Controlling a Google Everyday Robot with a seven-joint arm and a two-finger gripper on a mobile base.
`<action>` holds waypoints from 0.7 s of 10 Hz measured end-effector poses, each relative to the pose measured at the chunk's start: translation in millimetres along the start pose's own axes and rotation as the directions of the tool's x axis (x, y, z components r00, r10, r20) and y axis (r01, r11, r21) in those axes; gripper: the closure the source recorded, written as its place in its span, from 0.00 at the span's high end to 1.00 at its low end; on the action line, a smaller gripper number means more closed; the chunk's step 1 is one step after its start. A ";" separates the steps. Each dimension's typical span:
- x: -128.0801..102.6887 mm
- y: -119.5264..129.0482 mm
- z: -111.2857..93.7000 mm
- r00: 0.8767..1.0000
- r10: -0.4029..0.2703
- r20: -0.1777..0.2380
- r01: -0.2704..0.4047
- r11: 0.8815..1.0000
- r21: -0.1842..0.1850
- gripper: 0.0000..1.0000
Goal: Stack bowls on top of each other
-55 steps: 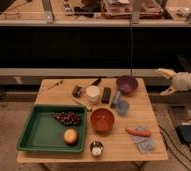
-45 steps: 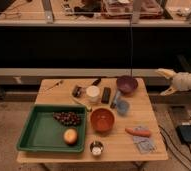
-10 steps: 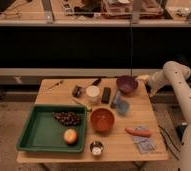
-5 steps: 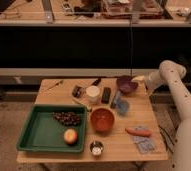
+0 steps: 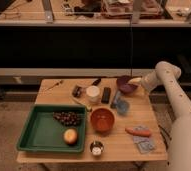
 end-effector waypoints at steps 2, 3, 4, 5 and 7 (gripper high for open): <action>-1.4 -3.0 5.5 1.000 0.002 0.009 -0.002 1.000 0.002 0.76; -2.4 -5.8 9.6 1.000 0.002 0.014 -0.002 1.000 0.002 0.65; -2.4 -7.1 11.5 1.000 0.002 0.016 -0.002 1.000 0.003 0.57; -2.1 -7.9 13.9 1.000 0.005 0.017 -0.005 1.000 0.003 0.46; -0.3 -9.6 18.4 1.000 0.015 0.018 -0.015 1.000 0.000 0.27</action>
